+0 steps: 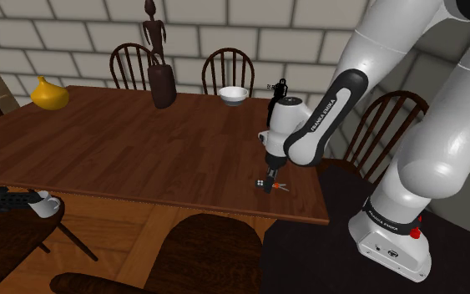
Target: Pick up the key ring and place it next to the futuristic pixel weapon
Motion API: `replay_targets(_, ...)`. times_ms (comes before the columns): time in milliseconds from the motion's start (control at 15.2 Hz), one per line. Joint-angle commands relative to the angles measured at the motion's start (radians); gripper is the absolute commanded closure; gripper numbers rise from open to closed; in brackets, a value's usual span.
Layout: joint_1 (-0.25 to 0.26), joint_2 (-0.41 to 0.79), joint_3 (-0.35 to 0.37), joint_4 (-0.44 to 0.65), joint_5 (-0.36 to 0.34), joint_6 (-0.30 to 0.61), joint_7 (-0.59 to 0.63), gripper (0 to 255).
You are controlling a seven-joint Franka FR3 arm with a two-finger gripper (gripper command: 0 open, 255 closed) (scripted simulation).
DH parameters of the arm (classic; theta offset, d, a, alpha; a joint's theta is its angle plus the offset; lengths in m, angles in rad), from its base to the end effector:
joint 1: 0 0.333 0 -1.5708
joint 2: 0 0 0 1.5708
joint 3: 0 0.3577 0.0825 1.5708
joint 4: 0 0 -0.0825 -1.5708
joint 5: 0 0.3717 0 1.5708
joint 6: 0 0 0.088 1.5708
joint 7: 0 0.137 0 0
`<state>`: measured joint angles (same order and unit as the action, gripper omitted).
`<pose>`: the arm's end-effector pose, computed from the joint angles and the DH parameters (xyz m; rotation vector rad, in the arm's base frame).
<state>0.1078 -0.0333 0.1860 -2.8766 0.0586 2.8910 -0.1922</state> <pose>0.3389 0.0987 0.2294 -3.0567 -0.6669 -0.0731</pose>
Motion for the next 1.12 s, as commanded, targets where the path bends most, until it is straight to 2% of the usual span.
replay_targets(0,-0.004,0.034,0.0,0.003,-0.019,0.031,0.014,0)
replay_targets(528,-0.003,0.034,-0.001,0.003,-0.019,0.031,0.014,0)
replay_targets(594,-0.003,0.034,-0.001,0.003,-0.019,0.031,0.014,255)
replay_targets(1056,-0.003,0.03,-0.001,0.003,-0.016,0.028,0.01,255)
